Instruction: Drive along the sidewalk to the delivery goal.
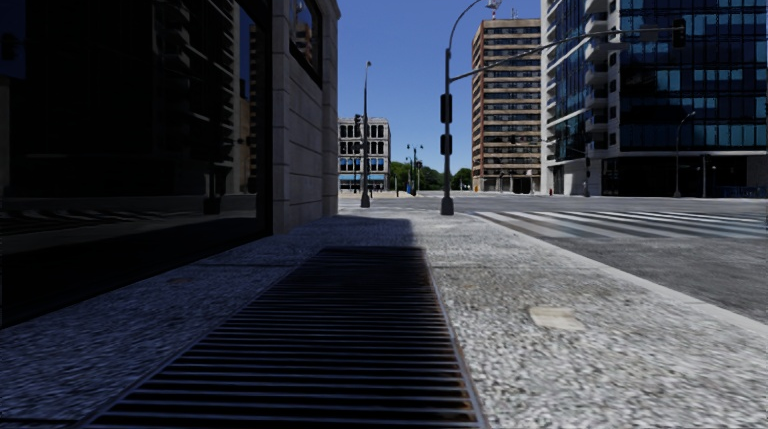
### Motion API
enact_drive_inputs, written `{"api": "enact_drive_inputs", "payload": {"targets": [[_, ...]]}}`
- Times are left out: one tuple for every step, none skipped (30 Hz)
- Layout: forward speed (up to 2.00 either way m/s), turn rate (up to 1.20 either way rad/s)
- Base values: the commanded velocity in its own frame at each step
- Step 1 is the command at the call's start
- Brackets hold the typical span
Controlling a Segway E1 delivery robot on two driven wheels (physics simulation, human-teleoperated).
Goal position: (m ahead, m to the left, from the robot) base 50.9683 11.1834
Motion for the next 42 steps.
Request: {"api": "enact_drive_inputs", "payload": {"targets": [[1.97, 0.0], [1.97, 0.0], [1.97, 0.0], [1.97, 0.0], [1.97, -0.05], [2.0, -0.14], [2.0, -0.14], [2.0, -0.16], [2.0, -0.17], [2.0, -0.17], [2.0, -0.17], [2.0, -0.09], [2.0, 0.0], [2.0, 0.0], [2.0, 0.0], [2.0, 0.0], [2.0, 0.0], [2.0, 0.0], [2.0, 0.0], [2.0, 0.0], [2.0, 0.0], [2.0, -0.04], [2.0, -0.04], [2.0, -0.12], [2.0, -0.14], [2.0, -0.14], [2.0, -0.15], [2.0, -0.11], [2.0, -0.01], [2.0, -0.01], [2.0, 0.0], [2.0, 0.0], [2.0, 0.0], [2.0, 0.0], [2.0, 0.0], [2.0, 0.0], [2.0, 0.0], [2.0, 0.0], [2.0, 0.0], [2.0, 0.0], [2.0, 0.0], [2.0, 0.0]]}}
